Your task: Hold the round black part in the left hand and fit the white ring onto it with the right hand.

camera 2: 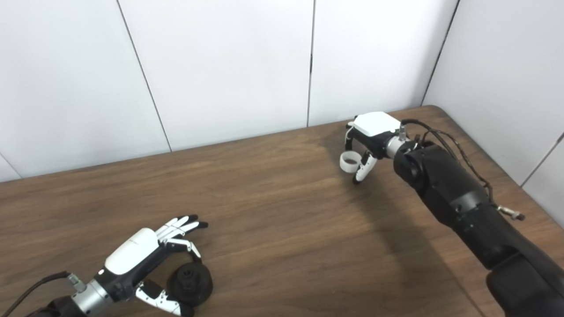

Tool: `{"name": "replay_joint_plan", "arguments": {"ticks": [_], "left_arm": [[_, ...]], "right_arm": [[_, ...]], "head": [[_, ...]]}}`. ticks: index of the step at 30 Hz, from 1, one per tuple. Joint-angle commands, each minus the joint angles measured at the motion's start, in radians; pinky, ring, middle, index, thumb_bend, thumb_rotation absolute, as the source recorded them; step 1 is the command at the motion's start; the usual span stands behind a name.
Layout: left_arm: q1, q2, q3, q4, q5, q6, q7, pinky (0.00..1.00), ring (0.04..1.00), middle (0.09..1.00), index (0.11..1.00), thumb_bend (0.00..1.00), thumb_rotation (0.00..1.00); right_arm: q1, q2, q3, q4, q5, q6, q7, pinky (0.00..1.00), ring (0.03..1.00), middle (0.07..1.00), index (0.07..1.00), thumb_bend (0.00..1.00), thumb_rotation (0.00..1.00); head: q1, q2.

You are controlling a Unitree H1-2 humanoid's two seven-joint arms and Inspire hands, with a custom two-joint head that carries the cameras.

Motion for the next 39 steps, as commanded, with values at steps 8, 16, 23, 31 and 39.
{"name": "replay_joint_plan", "arguments": {"ticks": [8,16,23,31,39], "left_arm": [[0.011,0.032,0.023,-0.033,0.005,0.000,-0.038,1.00,1.000,0.946,0.482,0.52,0.06],[0.009,0.034,0.019,-0.018,0.009,-0.001,-0.015,1.00,1.000,0.940,0.482,0.52,0.06],[0.010,0.023,0.028,-0.006,0.018,0.000,-0.020,1.00,1.000,0.942,0.482,0.53,0.06],[0.008,0.025,0.018,0.009,0.013,-0.001,0.001,1.00,1.000,0.938,0.482,0.52,0.06],[0.003,0.021,0.019,0.035,0.025,-0.001,0.007,1.00,1.000,0.937,0.482,0.52,0.06]], "right_arm": [[-0.050,-0.009,-0.008,0.032,0.005,-0.015,-0.056,1.00,1.000,0.870,0.485,0.53,0.14],[-0.061,-0.005,-0.006,0.042,0.012,-0.008,-0.053,1.00,1.000,0.881,0.485,0.53,0.14],[-0.053,-0.012,-0.013,0.025,0.017,-0.016,-0.056,1.00,1.000,0.876,0.485,0.53,0.14],[-0.051,-0.013,-0.018,-0.017,0.028,-0.032,-0.055,1.00,1.000,0.868,0.484,0.53,0.14],[-0.067,-0.013,-0.013,-0.089,0.021,-0.046,-0.029,1.00,1.000,0.870,0.484,0.53,0.14]], "head": [[0.010,0.011],[0.019,0.004],[0.031,0.000],[0.031,0.001],[0.024,-0.002]]}}
